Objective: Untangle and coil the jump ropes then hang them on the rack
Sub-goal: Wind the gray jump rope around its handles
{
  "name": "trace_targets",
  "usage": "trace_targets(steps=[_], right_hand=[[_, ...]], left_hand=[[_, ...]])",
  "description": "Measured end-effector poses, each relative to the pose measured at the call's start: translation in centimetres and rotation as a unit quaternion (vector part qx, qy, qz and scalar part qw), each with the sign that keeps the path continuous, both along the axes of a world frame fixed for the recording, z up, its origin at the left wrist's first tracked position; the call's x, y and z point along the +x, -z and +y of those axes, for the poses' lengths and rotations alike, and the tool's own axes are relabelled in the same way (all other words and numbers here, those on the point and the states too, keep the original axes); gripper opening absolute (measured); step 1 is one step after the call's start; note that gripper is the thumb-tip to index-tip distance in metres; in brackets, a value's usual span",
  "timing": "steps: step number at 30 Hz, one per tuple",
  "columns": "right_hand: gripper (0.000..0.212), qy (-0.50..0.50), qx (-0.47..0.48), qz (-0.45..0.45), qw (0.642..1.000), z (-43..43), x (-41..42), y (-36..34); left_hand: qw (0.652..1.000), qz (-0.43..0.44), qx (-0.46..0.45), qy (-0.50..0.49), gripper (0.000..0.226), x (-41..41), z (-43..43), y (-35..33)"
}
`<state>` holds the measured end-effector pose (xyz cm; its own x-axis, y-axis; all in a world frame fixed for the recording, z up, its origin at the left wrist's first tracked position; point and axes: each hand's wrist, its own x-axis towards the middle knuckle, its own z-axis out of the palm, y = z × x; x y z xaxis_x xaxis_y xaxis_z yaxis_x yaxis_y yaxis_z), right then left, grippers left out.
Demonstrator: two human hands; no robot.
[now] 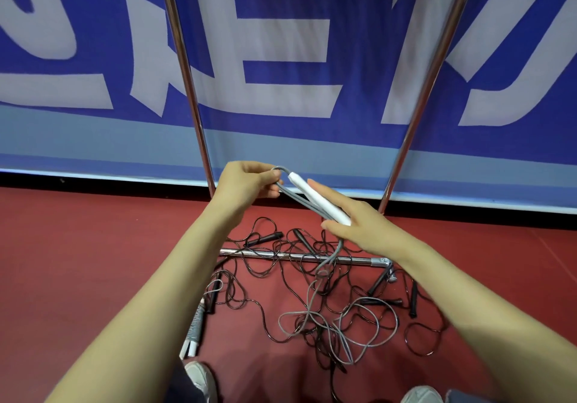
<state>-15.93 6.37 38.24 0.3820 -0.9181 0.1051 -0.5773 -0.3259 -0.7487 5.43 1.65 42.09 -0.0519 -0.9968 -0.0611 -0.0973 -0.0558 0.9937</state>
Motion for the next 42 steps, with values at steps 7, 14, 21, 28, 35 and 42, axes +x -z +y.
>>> trace_targets(steps=[7, 14, 21, 28, 35, 42], right_hand=[[0.072, 0.017, 0.055, -0.123, 0.991, 0.0, 0.6, -0.3], [0.072, -0.002, 0.14, -0.388, 0.911, -0.3, 1.3, -0.7], [0.055, 0.027, 0.181, -0.39, 0.903, 0.0, 2.3, -0.7], [0.037, 0.014, 0.2, -0.292, 0.935, 0.5, 2.3, -0.9], [0.03, 0.071, 0.139, -0.186, 0.97, 0.0, 2.7, -0.2], [0.028, 0.151, 0.008, 0.02, 0.988, 0.4, 3.6, 0.0]], left_hand=[[0.996, 0.045, -0.057, -0.056, 0.019, -0.2, -0.3, -0.2], [0.977, 0.197, 0.035, 0.075, 0.044, -3.1, 1.7, -0.1], [0.984, 0.149, 0.01, 0.098, 0.021, -3.7, 2.0, 0.5], [0.987, 0.113, 0.046, 0.109, 0.003, -3.1, 2.2, 0.7], [0.987, 0.128, 0.026, 0.092, 0.009, -3.6, 2.1, 0.7], [0.991, 0.072, -0.099, 0.048, 0.012, -4.3, 2.5, 0.1]])
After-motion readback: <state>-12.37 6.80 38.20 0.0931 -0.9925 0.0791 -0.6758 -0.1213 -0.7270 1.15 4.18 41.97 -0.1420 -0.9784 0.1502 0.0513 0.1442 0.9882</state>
